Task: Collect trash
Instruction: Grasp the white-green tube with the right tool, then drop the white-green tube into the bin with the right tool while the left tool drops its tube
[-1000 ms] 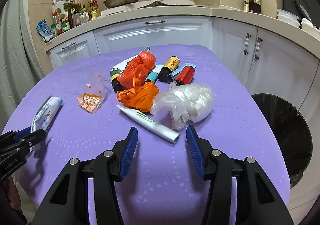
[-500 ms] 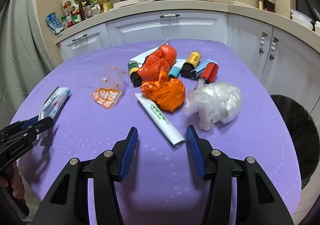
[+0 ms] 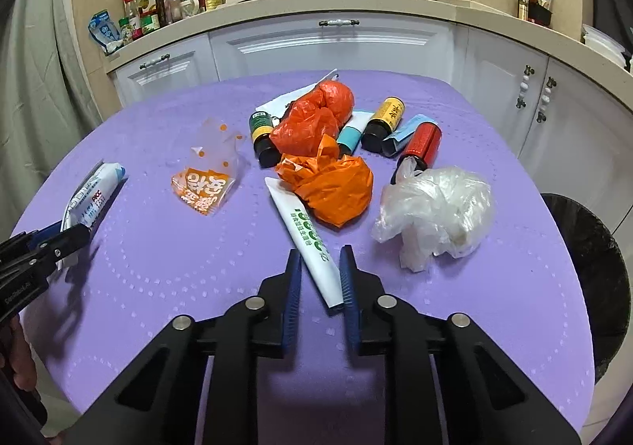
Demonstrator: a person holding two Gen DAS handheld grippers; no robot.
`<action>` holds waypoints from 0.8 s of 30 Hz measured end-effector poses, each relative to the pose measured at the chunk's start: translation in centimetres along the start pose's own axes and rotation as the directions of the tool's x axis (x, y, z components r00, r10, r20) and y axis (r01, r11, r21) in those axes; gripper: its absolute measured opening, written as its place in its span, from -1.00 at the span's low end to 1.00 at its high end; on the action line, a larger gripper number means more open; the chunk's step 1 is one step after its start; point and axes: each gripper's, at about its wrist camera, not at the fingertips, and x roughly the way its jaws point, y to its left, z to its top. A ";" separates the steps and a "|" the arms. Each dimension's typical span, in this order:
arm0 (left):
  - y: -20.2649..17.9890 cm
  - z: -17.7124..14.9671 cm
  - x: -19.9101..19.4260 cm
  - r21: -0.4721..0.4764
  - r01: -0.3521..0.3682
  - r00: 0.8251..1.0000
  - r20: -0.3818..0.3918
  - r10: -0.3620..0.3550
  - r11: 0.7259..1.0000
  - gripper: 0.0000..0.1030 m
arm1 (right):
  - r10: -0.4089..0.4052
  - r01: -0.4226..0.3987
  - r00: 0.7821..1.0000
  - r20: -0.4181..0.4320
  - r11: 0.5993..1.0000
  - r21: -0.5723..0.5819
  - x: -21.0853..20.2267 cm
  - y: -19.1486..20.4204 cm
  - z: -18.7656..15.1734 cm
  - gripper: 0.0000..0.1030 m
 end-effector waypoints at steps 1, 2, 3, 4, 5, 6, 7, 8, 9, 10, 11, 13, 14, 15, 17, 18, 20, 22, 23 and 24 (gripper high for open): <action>0.0 0.0 0.0 -0.001 0.001 1.000 0.000 -0.001 1.000 -0.37 | 0.003 -0.003 1.000 0.003 1.000 0.001 -0.2 -0.1 -0.1 -0.71; 0.0 0.0 0.0 -0.001 0.000 1.000 0.002 0.000 1.000 -0.37 | 0.003 -0.003 1.000 0.005 1.000 0.001 -0.3 0.0 -0.2 -0.75; -0.1 0.0 -0.1 0.000 0.001 1.000 0.004 -0.001 1.000 -0.37 | 0.003 -0.003 1.000 0.006 1.000 0.001 -0.5 0.0 -0.3 -0.76; 0.0 0.1 -0.2 0.001 0.002 1.000 0.006 -0.002 1.000 -0.37 | 0.006 -0.006 1.000 0.007 1.000 0.001 -0.7 0.0 -0.5 -0.79; -0.2 0.0 -0.3 0.002 0.004 1.000 0.009 -0.004 1.000 -0.37 | 0.009 -0.009 1.000 0.008 1.000 0.002 -0.9 0.1 -0.6 -0.81; -0.3 0.1 -0.5 0.002 0.006 1.000 0.012 -0.006 1.000 -0.37 | 0.011 -0.011 1.000 0.008 1.000 0.003 -1.0 0.1 -0.7 -0.81; -0.4 0.1 -0.6 0.004 0.010 1.000 0.015 -0.010 1.000 -0.37 | 0.014 -0.014 1.000 0.011 1.000 0.006 -1.3 0.1 -0.9 -0.82; -0.5 0.2 -0.8 0.007 0.013 1.000 0.019 -0.013 1.000 -0.37 | 0.018 -0.018 1.000 0.014 1.000 0.008 -1.6 0.1 -0.9 -0.82; -0.6 0.2 -1.0 0.010 0.016 1.000 0.023 -0.017 1.000 -0.37 | 0.019 -0.020 1.000 0.018 1.000 0.010 -1.9 0.1 -1.0 -0.82; -0.8 0.2 -1.1 0.012 0.021 0.999 0.026 -0.021 1.000 -0.37 | 0.023 -0.023 0.999 0.026 1.000 0.011 -2.4 0.1 -1.1 -0.83; -1.0 0.2 -1.4 0.016 0.026 0.999 0.030 -0.026 1.000 -0.37 | 0.025 -0.025 0.999 0.033 1.000 0.012 -2.8 0.1 -1.0 -0.83; -1.4 0.4 -1.8 0.021 0.035 0.999 0.037 -0.036 0.999 -0.37 | 0.024 -0.025 0.999 0.048 1.000 0.014 -3.6 0.0 -1.1 -0.83; -1.7 0.4 -2.0 0.026 0.042 0.998 0.042 -0.043 0.999 -0.37 | 0.024 -0.025 0.998 0.057 1.000 0.017 -4.1 0.0 -1.1 -0.83; -1.9 0.4 -2.2 0.031 0.047 0.998 0.046 -0.048 0.998 -0.37 | 0.025 -0.026 0.997 0.068 0.999 0.020 -4.5 -0.2 -1.0 -0.83; -2.6 0.5 -2.6 0.045 0.063 0.997 0.051 -0.065 0.997 -0.37 | 0.022 -0.024 0.996 0.091 0.999 0.025 -5.6 -0.4 -1.0 -0.83; -3.0 0.5 -2.7 0.051 0.071 0.996 0.052 -0.073 0.996 -0.37 | 0.019 -0.021 0.995 0.098 0.999 0.027 -5.9 -0.5 -1.0 -0.83; -3.9 0.6 -3.0 0.061 0.091 0.994 0.054 -0.094 0.994 -0.37 | 0.007 -0.011 0.993 0.117 0.999 0.038 -6.8 -1.1 -1.0 -0.83; -4.8 0.6 -3.3 0.077 0.112 0.991 0.060 -0.117 0.991 -0.37 | -0.009 0.002 0.991 0.130 0.999 0.053 -7.3 -1.7 -1.1 -0.83; -5.5 0.7 -3.5 0.089 0.124 0.990 0.063 -0.130 0.988 -0.37 | -0.020 0.011 0.990 0.136 0.998 0.062 -7.6 -2.2 -1.0 -0.83; -5.9 0.6 -3.5 0.097 0.133 0.988 0.064 -0.139 0.986 -0.37 | -0.031 0.021 0.990 0.141 0.997 0.071 -7.8 -2.6 -1.1 -0.83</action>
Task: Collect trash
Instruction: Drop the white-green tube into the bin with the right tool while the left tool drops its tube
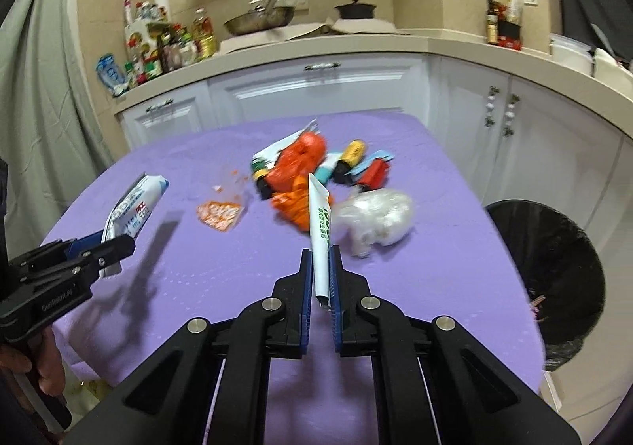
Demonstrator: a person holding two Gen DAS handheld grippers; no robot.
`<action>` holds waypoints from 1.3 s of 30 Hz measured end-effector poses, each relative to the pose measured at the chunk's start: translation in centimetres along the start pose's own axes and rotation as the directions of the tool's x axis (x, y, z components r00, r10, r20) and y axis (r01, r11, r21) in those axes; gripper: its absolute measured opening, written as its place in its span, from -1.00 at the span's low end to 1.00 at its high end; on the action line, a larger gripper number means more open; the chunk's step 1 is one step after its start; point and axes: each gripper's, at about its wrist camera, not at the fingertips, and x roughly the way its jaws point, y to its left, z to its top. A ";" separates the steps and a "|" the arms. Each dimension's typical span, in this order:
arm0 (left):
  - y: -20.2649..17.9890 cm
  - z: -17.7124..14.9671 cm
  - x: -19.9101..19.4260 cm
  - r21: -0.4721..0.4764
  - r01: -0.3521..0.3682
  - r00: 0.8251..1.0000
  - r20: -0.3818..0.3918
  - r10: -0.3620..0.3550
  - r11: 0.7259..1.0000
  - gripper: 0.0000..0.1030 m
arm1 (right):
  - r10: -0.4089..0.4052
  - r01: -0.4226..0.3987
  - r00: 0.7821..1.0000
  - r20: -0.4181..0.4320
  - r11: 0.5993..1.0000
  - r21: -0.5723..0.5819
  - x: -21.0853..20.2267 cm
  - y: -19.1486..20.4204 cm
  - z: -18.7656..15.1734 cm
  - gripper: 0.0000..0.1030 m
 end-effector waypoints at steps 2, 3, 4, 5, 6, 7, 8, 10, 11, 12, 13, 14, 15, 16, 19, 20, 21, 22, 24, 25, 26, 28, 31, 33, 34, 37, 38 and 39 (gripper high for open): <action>-1.4 0.2 -0.1 0.022 0.032 0.999 0.006 -0.032 0.999 -0.37 | -0.032 0.032 0.999 0.014 0.999 0.021 -0.5 -1.2 0.0 -0.83; -1.8 0.4 0.0 0.029 0.041 0.999 0.008 -0.041 0.999 -0.37 | -0.044 0.044 0.999 0.019 0.999 0.030 -0.7 -1.7 0.0 -0.83; -2.7 0.5 0.0 0.043 0.059 0.998 0.013 -0.060 0.997 -0.37 | -0.061 0.060 0.998 0.026 0.997 0.043 -1.0 -2.4 0.0 -0.83; -3.3 0.7 0.1 0.052 0.072 0.997 0.015 -0.073 0.996 -0.37 | -0.077 0.075 0.996 0.033 0.996 0.055 -1.3 -3.0 0.0 -0.83; -4.0 0.9 0.1 0.063 0.084 0.996 0.018 -0.085 0.995 -0.37 | -0.091 0.088 0.995 0.038 0.994 0.063 -1.6 -3.4 0.0 -0.83; -5.0 1.2 0.2 0.078 0.103 0.994 0.022 -0.105 0.992 -0.37 | -0.113 0.110 0.993 0.044 0.991 0.074 -1.9 -4.2 0.0 -0.83; -5.6 1.3 0.3 0.087 0.115 0.993 0.025 -0.118 0.990 -0.37 | -0.133 0.129 0.990 0.049 0.988 0.085 -2.2 -5.0 0.0 -0.83; -7.1 1.8 0.4 0.109 0.143 0.989 0.031 -0.147 0.984 -0.37 | -0.167 0.160 0.984 0.060 0.981 0.108 -2.9 -6.3 -0.1 -0.83; -8.2 2.1 0.6 0.126 0.161 0.985 0.036 -0.167 0.979 -0.37 | -0.181 0.173 0.981 0.063 0.978 0.119 -3.2 -6.9 -0.1 -0.83; -9.2 2.3 0.7 0.140 0.175 0.983 0.038 -0.182 0.975 -0.37 | -0.194 0.185 0.979 0.066 0.974 0.129 -3.4 -7.4 -0.2 -0.83; -10.2 2.5 0.9 0.155 0.190 0.980 0.038 -0.198 0.970 -0.37 | -0.212 0.201 0.975 0.069 0.969 0.143 -3.7 -8.2 -0.3 -0.83; -11.0 2.7 1.1 0.166 0.200 0.977 0.038 -0.209 0.966 -0.37 | -0.227 0.214 0.971 0.072 0.964 0.156 -4.0 -9.0 -0.3 -0.83; -11.9 2.9 1.3 0.180 0.211 0.974 0.038 -0.222 0.961 -0.37 | -0.240 0.225 0.968 0.073 0.960 0.168 -4.2 -9.6 -0.3 -0.83; -13.1 3.1 1.5 0.199 0.227 0.970 0.037 -0.238 0.953 -0.37 | -0.259 0.242 0.963 0.074 0.953 0.185 -4.5 -10.6 -0.4 -0.83; -15.7 3.6 2.0 0.233 0.257 0.962 0.032 -0.271 0.938 -0.37 | -0.297 0.275 0.952 0.076 0.937 0.218 -5.1 -12.5 -0.6 -0.83; -17.0 3.8 2.3 0.250 0.270 0.958 0.028 -0.286 0.930 -0.37 | -0.308 0.284 0.948 0.076 0.931 0.230 -5.2 -13.2 -0.6 -0.83; -17.7 3.9 2.6 0.259 0.276 0.956 0.026 -0.293 0.926 -0.37 | -0.319 0.293 0.945 0.076 0.925 0.240 -5.4 -13.9 -0.7 -0.83; -18.5 4.1 2.8 0.270 0.283 0.954 0.023 -0.300 0.920 -0.37 | -0.328 0.301 0.942 0.075 0.921 0.248 -5.5 -14.5 -0.6 -0.83; -20.3 4.3 3.3 0.292 0.301 0.948 0.013 -0.318 0.908 -0.37 | -0.344 0.315 0.936 0.073 0.912 0.264 -5.6 -15.7 -0.7 -0.83; -21.4 4.5 3.7 0.304 0.309 0.945 0.007 -0.327 0.901 -0.37 | -0.351 0.320 0.934 0.071 0.907 0.275 -5.6 -16.4 -0.8 -0.83; -21.9 4.6 4.0 0.311 0.314 0.943 0.004 -0.331 0.897 -0.37 | -0.354 0.322 0.933 0.070 0.904 0.282 -5.6 -16.9 -0.8 -0.83; -23.4 4.9 4.7 0.324 0.326 0.940 -0.005 -0.342 0.888 -0.37 | -0.367 0.332 0.928 0.066 0.895 0.298 -5.6 -18.1 -0.9 -0.83; -25.2 5.1 5.5 0.344 0.334 0.936 -0.013 -0.351 0.878 -0.37 | -0.379 0.341 0.924 0.062 0.883 0.322 -5.6 -19.7 -1.0 -0.83; -26.2 5.4 6.1 0.355 0.336 0.935 -0.019 -0.353 0.872 -0.37 | -0.385 0.346 0.921 0.060 0.877 0.333 -5.5 -20.7 -1.0 -0.83; -26.7 5.6 6.4 0.361 0.338 0.935 -0.022 -0.354 0.870 -0.37 | -0.388 0.347 0.920 0.059 0.875 0.336 -5.4 -21.1 -0.9 -0.83; -28.4 6.0 7.5 0.379 0.339 0.934 -0.026 -0.356 0.861 -0.37 | -0.394 0.352 0.918 0.055 0.870 0.346 -4.7 -22.5 -0.7 -0.83; -29.0 6.1 8.0 0.387 0.336 0.935 -0.028 -0.354 0.859 -0.37 | -0.394 0.352 0.918 0.053 0.868 0.350 -4.4 -23.0 -0.6 -0.83; -29.4 6.2 8.4 0.391 0.336 0.935 -0.031 -0.352 0.857 -0.37 | -0.395 0.353 0.917 0.051 0.867 0.352 -4.1 -23.2 -0.6 -0.83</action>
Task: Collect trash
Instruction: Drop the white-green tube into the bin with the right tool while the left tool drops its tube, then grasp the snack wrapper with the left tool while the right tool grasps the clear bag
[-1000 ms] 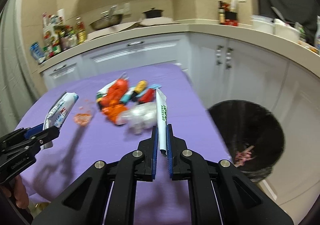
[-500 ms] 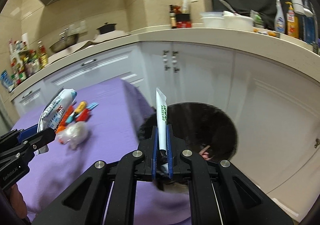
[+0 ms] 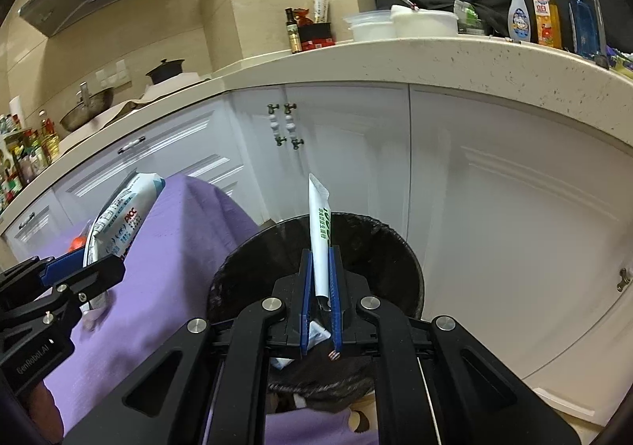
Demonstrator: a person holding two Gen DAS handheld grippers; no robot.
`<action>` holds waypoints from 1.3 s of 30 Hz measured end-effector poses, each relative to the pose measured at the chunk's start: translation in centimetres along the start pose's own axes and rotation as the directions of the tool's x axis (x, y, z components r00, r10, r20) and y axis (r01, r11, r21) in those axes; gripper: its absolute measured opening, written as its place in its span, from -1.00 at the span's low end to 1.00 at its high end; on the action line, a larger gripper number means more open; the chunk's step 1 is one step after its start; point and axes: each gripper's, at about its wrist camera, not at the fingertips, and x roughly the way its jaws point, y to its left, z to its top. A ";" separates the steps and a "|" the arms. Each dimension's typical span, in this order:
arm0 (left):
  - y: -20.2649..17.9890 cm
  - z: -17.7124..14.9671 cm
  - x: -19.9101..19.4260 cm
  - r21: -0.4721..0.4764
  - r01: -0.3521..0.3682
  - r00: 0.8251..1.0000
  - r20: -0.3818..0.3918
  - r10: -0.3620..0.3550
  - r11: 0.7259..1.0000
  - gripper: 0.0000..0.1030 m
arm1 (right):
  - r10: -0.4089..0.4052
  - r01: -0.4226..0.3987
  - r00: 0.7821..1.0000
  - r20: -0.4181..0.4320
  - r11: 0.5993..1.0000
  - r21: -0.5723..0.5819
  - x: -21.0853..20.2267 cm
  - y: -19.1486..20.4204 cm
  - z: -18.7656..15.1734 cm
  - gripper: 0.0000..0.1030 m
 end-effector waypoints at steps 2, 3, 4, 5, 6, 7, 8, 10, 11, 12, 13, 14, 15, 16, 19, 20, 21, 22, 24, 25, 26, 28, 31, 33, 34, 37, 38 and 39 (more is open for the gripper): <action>-0.3 0.4 1.1 0.005 0.002 1.000 -0.009 -0.002 1.000 -0.37 | -0.006 0.006 1.000 -0.005 1.000 0.004 0.9 -0.5 0.1 -0.83; -0.4 0.6 1.7 0.006 0.003 1.000 -0.015 -0.003 1.000 -0.37 | -0.007 0.007 1.000 -0.009 1.000 0.006 1.3 -0.7 0.2 -0.83; -0.4 0.7 2.3 0.005 0.004 1.000 -0.022 -0.004 1.000 -0.37 | -0.008 0.008 1.000 -0.014 1.000 0.010 1.8 -0.9 0.2 -0.83; -0.5 0.8 2.8 0.004 0.005 1.000 -0.030 -0.005 1.000 -0.37 | -0.010 0.010 1.000 -0.019 1.000 0.014 2.3 -1.2 0.2 -0.83; -0.5 0.9 3.2 0.003 0.005 0.999 -0.035 -0.005 1.000 -0.37 | -0.011 0.011 1.000 -0.022 1.000 0.016 2.6 -1.3 0.2 -0.83; -0.5 1.0 3.5 0.003 0.005 0.999 -0.040 -0.005 1.000 -0.36 | -0.012 0.012 1.000 -0.026 1.000 0.019 3.1 -1.5 0.2 -0.82; -0.6 1.1 4.0 0.004 0.004 0.999 -0.045 -0.003 1.000 -0.35 | -0.014 0.014 1.000 -0.028 1.000 0.022 3.5 -1.7 0.1 -0.80; -0.7 1.2 4.7 0.003 0.002 0.999 -0.052 -0.002 1.000 -0.32 | -0.015 0.016 0.999 -0.034 1.000 0.025 4.3 -1.9 0.0 -0.78; -0.6 1.2 5.2 -0.001 0.000 0.998 -0.056 0.000 1.000 -0.30 | -0.015 0.016 0.999 -0.037 1.000 0.026 4.6 -1.9 0.0 -0.73; -0.6 1.3 5.6 -0.007 -0.003 0.998 -0.060 0.002 1.000 -0.29 | -0.019 0.020 0.999 -0.041 0.999 0.026 4.9 -1.9 -0.1 -0.71; -0.5 1.3 5.9 -0.012 -0.004 0.998 -0.065 0.003 1.000 -0.24 | -0.027 0.028 0.999 -0.043 0.999 0.029 5.3 -2.0 -0.2 -0.61; -0.3 1.3 6.3 -0.018 0.001 0.997 -0.075 -0.002 1.000 -0.22 | -0.033 0.034 0.998 -0.046 0.999 0.032 5.5 -2.1 -0.3 -0.49; -0.2 1.3 6.6 -0.026 0.004 0.996 -0.085 -0.006 1.000 -0.13 | -0.034 0.036 0.998 -0.047 0.999 0.035 5.6 -2.1 -0.2 -0.46; 0.0 1.3 6.8 -0.034 0.006 0.996 -0.089 -0.009 0.999 0.03 | -0.036 0.038 0.998 -0.049 0.999 0.038 5.6 -2.2 -0.3 -0.41; 0.5 1.2 7.0 -0.069 0.015 0.995 -0.094 -0.021 0.998 0.06 | -0.044 0.045 0.998 -0.050 0.998 0.034 5.6 -2.1 -0.4 -0.36; 0.6 1.1 6.9 -0.072 0.015 0.995 -0.094 -0.021 0.997 0.06 | -0.046 0.048 0.998 -0.050 0.998 0.032 5.5 -2.0 -0.4 -0.34; 0.8 1.1 6.8 -0.075 0.014 0.996 -0.091 -0.020 0.997 0.06 | -0.047 0.049 0.998 -0.052 0.998 0.031 5.4 -2.0 -0.5 -0.33; 1.0 1.0 6.6 -0.079 0.012 0.996 -0.088 -0.019 0.997 0.07 | -0.048 0.050 0.997 -0.053 0.998 0.031 5.4 -1.9 -0.5 -0.32; 1.4 1.1 6.3 -0.087 0.009 0.996 -0.083 -0.016 0.996 0.07 | -0.048 0.050 0.997 -0.054 0.998 0.032 5.4 -1.8 -0.4 -0.29; 1.5 1.2 6.1 -0.090 0.007 0.997 -0.080 -0.015 0.996 0.06 | -0.049 0.050 0.997 -0.055 0.998 0.031 5.3 -1.7 -0.5 -0.28; 1.7 1.2 5.8 -0.095 0.004 0.997 -0.074 -0.012 0.995 0.07 | -0.048 0.049 0.997 -0.055 0.998 0.030 5.1 -1.6 -0.5 -0.27; 2.1 1.3 5.2 -0.099 -0.003 0.998 -0.065 -0.003 0.995 0.07 | -0.044 0.046 0.997 -0.055 0.999 0.029 4.8 -1.2 -0.5 -0.27; 2.8 1.1 3.9 -0.108 -0.015 0.999 -0.051 0.009 0.994 0.07 | -0.037 0.038 0.998 -0.054 0.999 0.021 4.4 -0.5 -0.3 -0.27; 3.6 1.0 2.9 -0.120 -0.026 0.999 -0.043 0.021 0.992 0.07 | -0.029 0.030 0.998 -0.050 0.999 0.017 3.9 0.1 -0.3 -0.26; 4.1 0.8 2.2 -0.129 -0.034 0.999 -0.038 0.029 0.991 0.07 | -0.024 0.025 0.998 -0.049 1.000 0.015 3.8 0.5 -0.3 -0.23; 5.5 0.4 0.5 -0.154 -0.061 0.998 -0.028 0.057 0.986 0.07 | -0.002 0.002 0.999 -0.044 1.000 -0.004 3.2 2.1 -0.3 -0.20; 6.1 0.2 -0.1 -0.163 -0.069 0.997 -0.025 0.066 0.984 0.07 | 0.006 -0.006 0.999 -0.043 1.000 -0.012 3.0 2.7 -0.3 -0.20; 6.5 0.0 -0.6 -0.170 -0.077 0.997 -0.024 0.074 0.983 0.07 | 0.013 -0.014 0.999 -0.043 1.000 -0.018 2.9 3.1 -0.3 -0.20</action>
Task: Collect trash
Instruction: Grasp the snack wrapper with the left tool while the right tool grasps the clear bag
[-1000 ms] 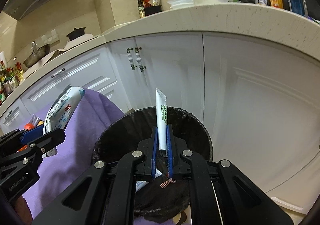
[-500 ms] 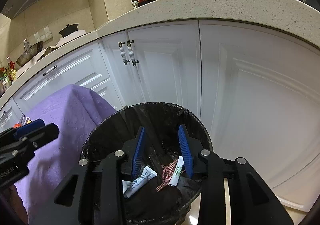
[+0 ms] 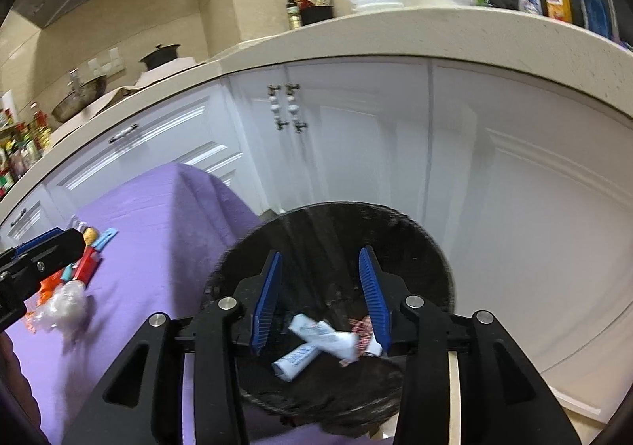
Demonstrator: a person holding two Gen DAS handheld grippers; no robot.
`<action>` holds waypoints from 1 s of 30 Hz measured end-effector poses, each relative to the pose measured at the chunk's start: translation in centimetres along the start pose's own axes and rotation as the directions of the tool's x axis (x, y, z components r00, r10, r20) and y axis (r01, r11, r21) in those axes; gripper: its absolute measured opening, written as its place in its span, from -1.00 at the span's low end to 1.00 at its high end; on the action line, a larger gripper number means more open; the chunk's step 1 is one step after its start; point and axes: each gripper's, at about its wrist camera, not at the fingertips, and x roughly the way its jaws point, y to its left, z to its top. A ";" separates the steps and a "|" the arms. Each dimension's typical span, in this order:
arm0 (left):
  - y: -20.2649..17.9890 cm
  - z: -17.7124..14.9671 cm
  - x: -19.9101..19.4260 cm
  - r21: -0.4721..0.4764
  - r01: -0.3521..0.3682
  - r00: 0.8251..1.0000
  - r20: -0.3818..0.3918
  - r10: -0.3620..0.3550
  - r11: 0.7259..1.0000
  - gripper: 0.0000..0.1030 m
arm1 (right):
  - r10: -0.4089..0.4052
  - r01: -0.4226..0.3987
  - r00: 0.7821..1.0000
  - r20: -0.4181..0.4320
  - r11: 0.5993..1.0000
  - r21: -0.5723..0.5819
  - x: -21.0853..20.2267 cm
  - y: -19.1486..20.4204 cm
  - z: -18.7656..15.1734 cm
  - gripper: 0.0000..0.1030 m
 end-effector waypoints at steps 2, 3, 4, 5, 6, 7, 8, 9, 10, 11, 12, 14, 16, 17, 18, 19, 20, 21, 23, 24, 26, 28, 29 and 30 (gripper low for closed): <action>1.5 -0.4 -1.1 -0.016 -0.024 1.000 0.005 0.025 1.000 0.07 | 0.024 -0.024 1.000 0.002 1.000 -0.018 -0.3 1.4 -0.1 -0.19; 2.2 -0.6 -1.7 -0.023 -0.037 0.999 0.007 0.038 0.999 0.07 | 0.038 -0.038 0.999 0.003 0.999 -0.030 -0.5 2.3 -0.1 -0.19; 3.1 -1.0 -2.3 -0.034 -0.057 0.998 0.009 0.057 0.998 0.07 | 0.047 -0.047 0.999 0.002 0.998 -0.039 -0.6 2.9 -0.1 -0.19; 3.9 -1.2 -2.8 -0.042 -0.070 0.997 0.010 0.071 0.997 0.07 | 0.060 -0.060 0.998 0.001 0.997 -0.052 -0.7 3.8 -0.2 -0.19; 4.6 -1.5 -3.2 -0.051 -0.083 0.996 0.010 0.084 0.995 0.07 | 0.069 -0.069 0.998 0.001 0.996 -0.060 -0.8 4.3 -0.4 -0.19; 5.3 -1.8 -3.7 -0.059 -0.096 0.995 0.009 0.097 0.994 0.07 | 0.082 -0.082 0.997 -0.001 0.994 -0.072 -0.9 5.2 -0.4 -0.18; 6.3 -2.2 -4.2 -0.071 -0.115 0.993 0.008 0.116 0.991 0.07 | 0.093 -0.093 0.996 -0.002 0.992 -0.082 -1.0 5.9 -0.5 -0.17; 7.2 -2.6 -4.7 -0.083 -0.133 0.991 0.006 0.134 0.988 0.07 | 0.102 -0.102 0.995 -0.003 0.991 -0.092 -1.2 6.5 -0.7 -0.17; 8.2 -3.0 -5.1 -0.097 -0.152 0.988 0.004 0.153 0.984 0.07 | 0.114 -0.114 0.993 -0.006 0.988 -0.104 -1.2 7.4 -0.8 -0.15; 8.9 -3.3 -5.5 -0.106 -0.164 0.986 0.003 0.166 0.981 0.07 | 0.125 -0.125 0.992 -0.009 0.986 -0.114 -1.3 8.2 -1.0 -0.14; 9.9 -3.7 -6.0 -0.121 -0.182 0.983 -0.001 0.184 0.976 0.07 | 0.132 -0.133 0.991 -0.012 0.984 -0.122 -1.4 8.8 -1.1 -0.13; 11.5 -4.3 -6.7 -0.144 -0.211 0.977 -0.008 0.213 0.967 0.07 | 0.154 -0.155 0.988 -0.022 0.977 -0.145 -1.6 10.4 -1.6 -0.12; 13.0 -5.0 -7.2 -0.162 -0.240 0.970 -0.015 0.241 0.957 0.08 | 0.172 -0.175 0.985 -0.033 0.970 -0.167 -1.6 11.9 -1.9 -0.10; 13.8 -5.3 -7.5 -0.174 -0.256 0.966 -0.021 0.256 0.951 0.09 | 0.183 -0.187 0.982 -0.039 0.966 -0.178 -1.6 12.7 -2.1 -0.09; 14.6 -5.6 -7.8 -0.184 -0.268 0.963 -0.026 0.268 0.946 0.09 | 0.192 -0.198 0.980 -0.046 0.962 -0.188 -1.6 13.5 -2.3 -0.09; 15.2 -5.9 -8.0 -0.194 -0.278 0.960 -0.030 0.278 0.941 0.09 | 0.199 -0.206 0.979 -0.051 0.959 -0.196 -1.6 14.0 -2.4 -0.08; 16.0 -6.2 -8.2 -0.206 -0.290 0.957 -0.036 0.289 0.935 0.09 | 0.207 -0.215 0.977 -0.057 0.955 -0.206 -1.6 14.7 -2.6 -0.07; 16.7 -6.4 -8.5 -0.214 -0.299 0.954 -0.039 0.298 0.930 0.09 | 0.214 -0.222 0.975 -0.062 0.951 -0.215 -1.6 15.3 -2.8 -0.07; 17.8 -6.9 -8.9 -0.227 -0.321 0.946 -0.045 0.320 0.919 0.09 | 0.227 -0.238 0.971 -0.073 0.942 -0.237 -1.6 16.8 -3.1 -0.02; 18.3 -7.1 -9.1 -0.231 -0.331 0.943 -0.046 0.329 0.915 0.10 | 0.234 -0.246 0.969 -0.078 0.937 -0.247 -1.6 17.4 -3.3 -0.01; 19.2 -7.5 -9.5 -0.242 -0.350 0.936 -0.051 0.348 0.905 0.19 | 0.244 -0.258 0.966 -0.086 0.931 -0.259 -1.6 18.4 -3.5 0.07; 20.1 -7.9 -9.8 -0.259 -0.363 0.931 -0.056 0.361 0.895 0.20 | 0.252 -0.268 0.963 -0.092 0.925 -0.268 -1.5 19.3 -3.7 0.16; 20.5 -8.2 -10.0 -0.263 -0.366 0.930 -0.058 0.364 0.893 0.20 | 0.255 -0.272 0.962 -0.094 0.923 -0.271 -1.5 19.7 -3.8 0.24; 20.7 -8.3 -10.1 -0.266 -0.369 0.929 -0.060 0.366 0.891 0.20 | 0.257 -0.274 0.961 -0.099 0.921 -0.277 -1.4 20.2 -3.9 0.28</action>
